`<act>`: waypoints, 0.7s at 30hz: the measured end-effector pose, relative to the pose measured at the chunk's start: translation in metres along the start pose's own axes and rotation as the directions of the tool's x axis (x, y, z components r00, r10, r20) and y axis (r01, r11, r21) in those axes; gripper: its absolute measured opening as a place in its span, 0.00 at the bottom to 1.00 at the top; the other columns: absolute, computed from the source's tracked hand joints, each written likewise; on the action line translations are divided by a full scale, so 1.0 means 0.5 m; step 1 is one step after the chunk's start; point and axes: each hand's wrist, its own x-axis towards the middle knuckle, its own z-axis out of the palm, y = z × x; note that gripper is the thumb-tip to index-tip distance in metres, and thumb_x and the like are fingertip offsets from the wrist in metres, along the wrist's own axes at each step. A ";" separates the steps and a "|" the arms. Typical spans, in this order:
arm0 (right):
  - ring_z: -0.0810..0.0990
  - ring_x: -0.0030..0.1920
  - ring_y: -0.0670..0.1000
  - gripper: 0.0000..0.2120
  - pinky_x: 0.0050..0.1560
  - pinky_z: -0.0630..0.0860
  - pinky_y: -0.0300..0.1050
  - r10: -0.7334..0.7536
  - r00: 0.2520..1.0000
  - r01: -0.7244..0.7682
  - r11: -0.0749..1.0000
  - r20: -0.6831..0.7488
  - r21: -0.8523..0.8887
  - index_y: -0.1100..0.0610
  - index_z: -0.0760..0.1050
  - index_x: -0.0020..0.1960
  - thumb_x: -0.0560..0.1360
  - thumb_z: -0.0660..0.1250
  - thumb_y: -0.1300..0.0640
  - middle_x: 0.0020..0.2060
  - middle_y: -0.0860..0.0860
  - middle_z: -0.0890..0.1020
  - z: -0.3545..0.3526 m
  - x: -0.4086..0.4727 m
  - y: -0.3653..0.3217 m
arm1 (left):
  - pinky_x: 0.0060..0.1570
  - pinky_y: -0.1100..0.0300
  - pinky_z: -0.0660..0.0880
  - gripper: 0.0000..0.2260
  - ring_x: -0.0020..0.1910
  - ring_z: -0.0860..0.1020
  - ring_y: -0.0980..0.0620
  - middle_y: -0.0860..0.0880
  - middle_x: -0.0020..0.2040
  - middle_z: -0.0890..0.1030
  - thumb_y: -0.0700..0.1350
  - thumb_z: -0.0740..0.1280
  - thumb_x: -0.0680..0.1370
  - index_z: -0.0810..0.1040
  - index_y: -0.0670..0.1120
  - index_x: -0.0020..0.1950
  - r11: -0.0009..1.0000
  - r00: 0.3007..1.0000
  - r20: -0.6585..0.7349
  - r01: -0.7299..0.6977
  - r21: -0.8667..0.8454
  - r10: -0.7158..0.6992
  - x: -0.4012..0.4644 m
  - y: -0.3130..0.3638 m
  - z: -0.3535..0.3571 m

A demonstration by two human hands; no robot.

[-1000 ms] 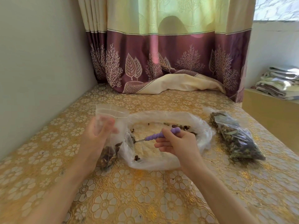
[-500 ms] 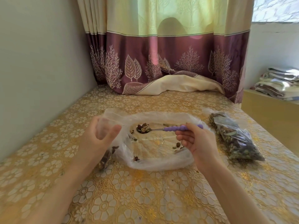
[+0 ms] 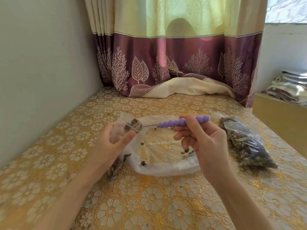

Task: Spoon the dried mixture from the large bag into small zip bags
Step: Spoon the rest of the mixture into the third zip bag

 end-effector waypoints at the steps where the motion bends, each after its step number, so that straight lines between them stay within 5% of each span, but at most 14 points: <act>1: 0.80 0.31 0.48 0.10 0.26 0.73 0.36 -0.001 1.000 0.001 1.000 0.031 0.002 0.60 0.80 0.41 0.72 0.65 0.55 0.33 0.53 0.85 0.003 -0.001 0.002 | 0.40 0.64 0.71 0.37 0.39 0.79 0.66 0.64 0.43 0.81 0.79 0.63 0.51 0.73 0.58 0.51 1.000 1.000 0.004 0.001 -0.022 -0.001 0.000 0.002 0.001; 5: 0.81 0.34 0.50 0.11 0.28 0.74 0.38 0.023 0.995 -0.025 0.999 0.099 0.019 0.61 0.79 0.48 0.71 0.64 0.56 0.36 0.55 0.83 0.002 -0.001 0.009 | 0.36 0.72 0.73 0.39 0.41 0.80 0.64 0.62 0.45 0.82 0.78 0.65 0.53 0.74 0.55 0.54 0.997 1.000 0.006 -0.021 -0.080 0.021 -0.002 0.004 0.002; 9: 0.80 0.34 0.50 0.12 0.28 0.74 0.38 0.028 0.994 -0.035 0.998 0.109 0.059 0.62 0.78 0.50 0.70 0.64 0.56 0.37 0.55 0.83 -0.001 0.001 0.012 | 0.37 0.67 0.75 0.34 0.42 0.80 0.62 0.58 0.46 0.82 0.76 0.66 0.56 0.74 0.56 0.53 0.995 1.000 -0.001 -0.010 -0.104 0.010 -0.001 0.000 -0.002; 15: 0.75 0.29 0.47 0.11 0.27 0.71 0.36 0.014 0.987 0.007 0.992 -0.158 0.130 0.57 0.80 0.41 0.77 0.63 0.53 0.34 0.54 0.83 -0.027 0.015 0.013 | 0.37 0.63 0.73 0.37 0.33 0.78 0.60 0.52 0.42 0.83 0.78 0.65 0.55 0.75 0.53 0.52 0.993 0.999 -0.049 -0.008 -0.117 0.002 0.006 -0.009 -0.007; 18: 0.72 0.27 0.46 0.14 0.25 0.69 0.36 -0.045 0.958 0.037 0.999 -0.282 -0.034 0.57 0.78 0.39 0.80 0.60 0.54 0.29 0.50 0.81 -0.049 0.024 0.020 | 0.33 0.66 0.71 0.37 0.30 0.76 0.63 0.53 0.41 0.83 0.78 0.64 0.55 0.75 0.53 0.51 0.994 0.998 -0.060 -0.018 -0.110 0.012 0.006 -0.009 -0.006; 21: 0.69 0.23 0.43 0.15 0.23 0.65 0.33 -0.091 0.962 0.034 0.975 -0.256 -0.219 0.58 0.76 0.37 0.80 0.60 0.56 0.26 0.51 0.81 -0.061 0.026 0.028 | 0.32 0.65 0.71 0.36 0.30 0.76 0.62 0.53 0.40 0.82 0.79 0.64 0.55 0.75 0.54 0.51 0.993 0.997 -0.072 -0.015 -0.116 0.007 0.006 -0.012 -0.005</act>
